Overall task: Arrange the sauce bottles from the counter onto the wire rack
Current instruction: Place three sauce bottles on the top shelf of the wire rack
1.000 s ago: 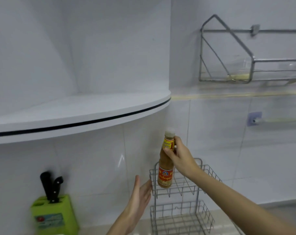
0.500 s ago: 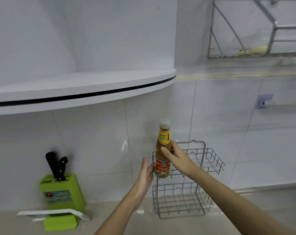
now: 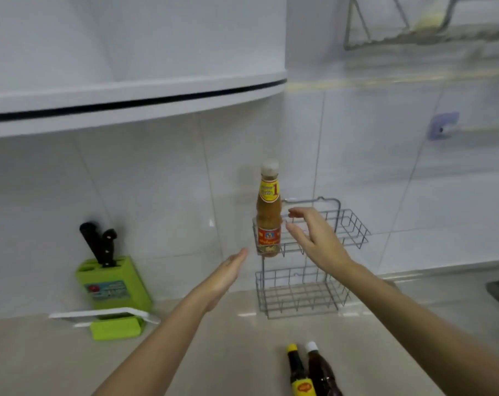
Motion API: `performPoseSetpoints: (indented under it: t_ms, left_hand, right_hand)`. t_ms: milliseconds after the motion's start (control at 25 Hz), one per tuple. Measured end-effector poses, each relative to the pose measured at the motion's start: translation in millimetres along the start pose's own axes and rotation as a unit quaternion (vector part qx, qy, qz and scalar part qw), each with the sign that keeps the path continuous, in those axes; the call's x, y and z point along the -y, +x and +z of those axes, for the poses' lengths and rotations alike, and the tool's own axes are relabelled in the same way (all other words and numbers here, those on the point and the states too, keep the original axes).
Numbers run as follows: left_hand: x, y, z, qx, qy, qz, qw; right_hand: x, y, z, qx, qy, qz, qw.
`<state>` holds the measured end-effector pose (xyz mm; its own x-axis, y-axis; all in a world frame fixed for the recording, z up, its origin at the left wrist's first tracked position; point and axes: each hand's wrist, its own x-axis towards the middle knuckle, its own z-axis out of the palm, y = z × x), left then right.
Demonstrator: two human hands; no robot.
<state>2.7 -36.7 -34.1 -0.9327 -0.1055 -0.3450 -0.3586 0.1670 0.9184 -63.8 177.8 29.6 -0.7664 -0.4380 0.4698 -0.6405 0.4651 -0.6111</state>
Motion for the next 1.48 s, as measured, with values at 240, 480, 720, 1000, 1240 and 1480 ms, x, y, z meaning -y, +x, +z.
performPoseSetpoints:
  t_ms: [240, 480, 720, 1000, 1240, 1480]
  left_hand:
    - [57.2, 7.1, 16.0, 0.104, 0.236, -0.14, 0.956]
    - [87.6, 21.8, 94.5, 0.173, 0.353, -0.111, 0.913]
    - [112.2, 37.6, 146.8, 0.166, 0.504, -0.026, 0.847]
    - [138.1, 47.5, 127.6, 0.132, 0.229, -0.096, 0.96]
    - [114.4, 21.3, 111.6, 0.092, 0.195, -0.006, 0.976]
    - [27.7, -13.2, 86.3, 0.016, 0.315, 0.167, 0.934]
  right_hand:
    - [-85.4, -126.4, 40.4, 0.147, -0.109, 0.092, 0.979]
    - [-128.0, -177.7, 78.3, 0.296, -0.138, 0.32, 0.889]
    - [-141.4, -176.9, 88.1, 0.336, -0.035, 0.379, 0.861]
    - [-147.9, -180.8, 68.9, 0.284, 0.224, 0.506, 0.783]
    - [-134.2, -185.9, 80.2, 0.221, 0.112, 0.417, 0.875]
    - [-97.8, -156.5, 35.7, 0.1, 0.099, 0.3, 0.943]
